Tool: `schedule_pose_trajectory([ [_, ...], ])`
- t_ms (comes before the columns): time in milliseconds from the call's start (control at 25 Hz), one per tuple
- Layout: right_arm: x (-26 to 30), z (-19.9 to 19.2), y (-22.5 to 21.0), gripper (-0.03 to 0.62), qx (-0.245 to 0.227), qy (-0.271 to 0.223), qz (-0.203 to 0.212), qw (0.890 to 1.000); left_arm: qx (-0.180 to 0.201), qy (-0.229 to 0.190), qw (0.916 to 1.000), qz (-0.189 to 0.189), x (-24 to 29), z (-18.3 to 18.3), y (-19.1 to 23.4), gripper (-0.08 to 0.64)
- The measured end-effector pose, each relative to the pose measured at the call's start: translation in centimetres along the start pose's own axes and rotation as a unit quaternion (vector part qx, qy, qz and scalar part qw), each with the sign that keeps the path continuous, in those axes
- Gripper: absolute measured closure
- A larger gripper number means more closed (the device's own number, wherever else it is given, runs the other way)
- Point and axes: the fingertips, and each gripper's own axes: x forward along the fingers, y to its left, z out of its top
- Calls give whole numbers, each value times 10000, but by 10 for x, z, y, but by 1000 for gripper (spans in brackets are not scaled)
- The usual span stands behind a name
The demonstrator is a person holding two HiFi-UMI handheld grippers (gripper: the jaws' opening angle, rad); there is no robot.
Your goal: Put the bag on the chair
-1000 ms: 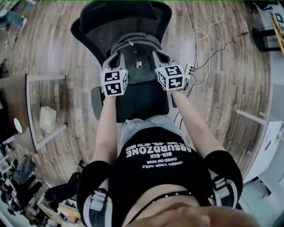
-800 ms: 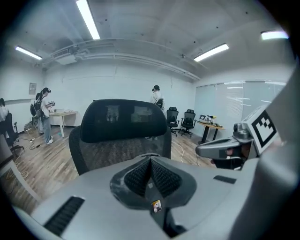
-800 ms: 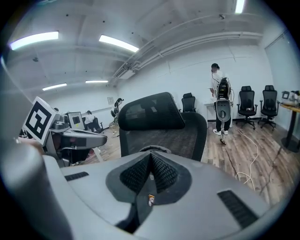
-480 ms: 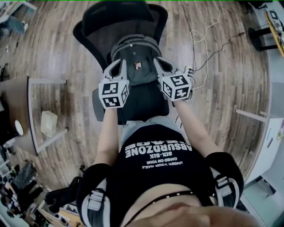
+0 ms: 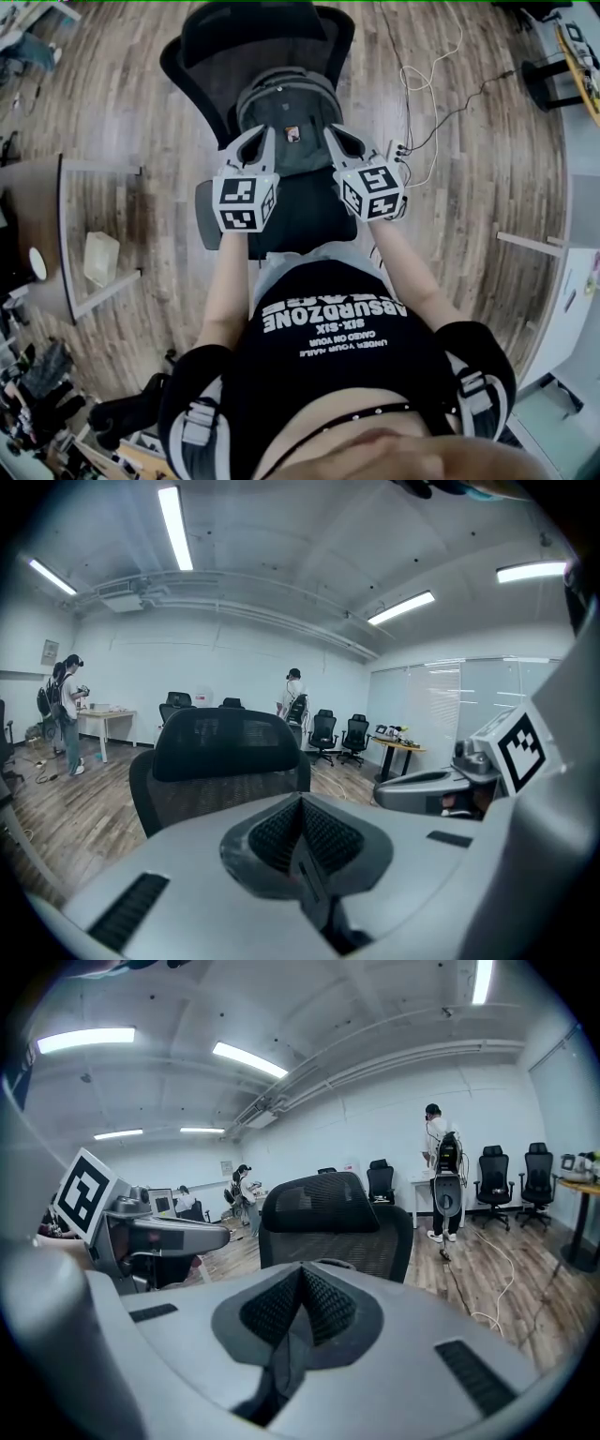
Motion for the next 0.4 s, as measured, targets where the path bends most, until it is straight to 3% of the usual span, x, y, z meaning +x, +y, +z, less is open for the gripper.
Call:
schedule_pose_trajectory([
  [400, -8, -3, 24, 577, 41, -20, 14, 10000, -104, -8, 9996, -252, -30, -3, -12, 543],
])
